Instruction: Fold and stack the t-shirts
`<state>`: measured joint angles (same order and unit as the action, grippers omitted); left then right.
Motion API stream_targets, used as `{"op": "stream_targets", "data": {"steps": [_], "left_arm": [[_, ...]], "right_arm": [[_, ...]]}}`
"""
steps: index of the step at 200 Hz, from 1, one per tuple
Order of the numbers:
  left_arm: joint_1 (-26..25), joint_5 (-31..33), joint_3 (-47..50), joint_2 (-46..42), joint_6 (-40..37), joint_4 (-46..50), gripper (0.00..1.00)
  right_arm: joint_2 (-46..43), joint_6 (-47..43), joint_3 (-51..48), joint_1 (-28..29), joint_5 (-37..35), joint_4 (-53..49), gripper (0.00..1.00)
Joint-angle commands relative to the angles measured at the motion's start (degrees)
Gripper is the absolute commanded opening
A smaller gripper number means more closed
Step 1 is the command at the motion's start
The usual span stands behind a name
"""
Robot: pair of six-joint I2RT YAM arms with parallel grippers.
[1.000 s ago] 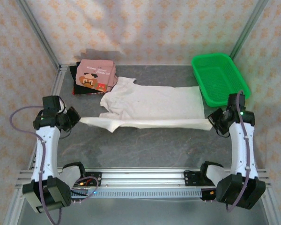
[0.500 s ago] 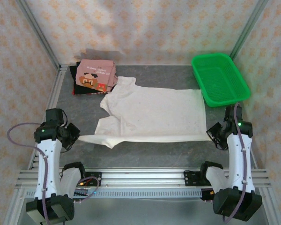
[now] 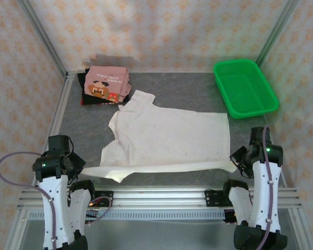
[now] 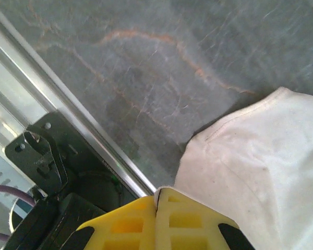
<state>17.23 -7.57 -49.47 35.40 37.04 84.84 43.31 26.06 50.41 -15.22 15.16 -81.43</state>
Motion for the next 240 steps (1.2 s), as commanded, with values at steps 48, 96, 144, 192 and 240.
{"op": "stream_targets", "data": {"steps": [48,96,144,192,240], "left_arm": [[-0.26,6.10,-3.64,2.68,3.01,-3.35,0.00],[-0.52,0.28,-6.79,6.40,1.13,-10.25,0.00],[-1.74,0.83,-4.44,5.00,-0.06,-10.01,0.00],[-1.85,-5.05,-13.26,5.71,5.41,-27.14,0.00],[-1.89,-3.14,-59.22,34.07,-5.71,-32.16,0.00]], "right_arm": [[4.97,-0.31,2.06,-0.73,-4.67,5.92,0.00],[8.02,-1.28,3.00,-0.70,-6.18,8.63,0.00],[7.50,-1.02,1.36,-0.72,-3.31,7.98,0.00],[7.05,0.50,3.83,-0.69,11.67,20.49,0.00],[28.68,-4.81,45.05,-0.69,11.31,25.69,0.00]]}}
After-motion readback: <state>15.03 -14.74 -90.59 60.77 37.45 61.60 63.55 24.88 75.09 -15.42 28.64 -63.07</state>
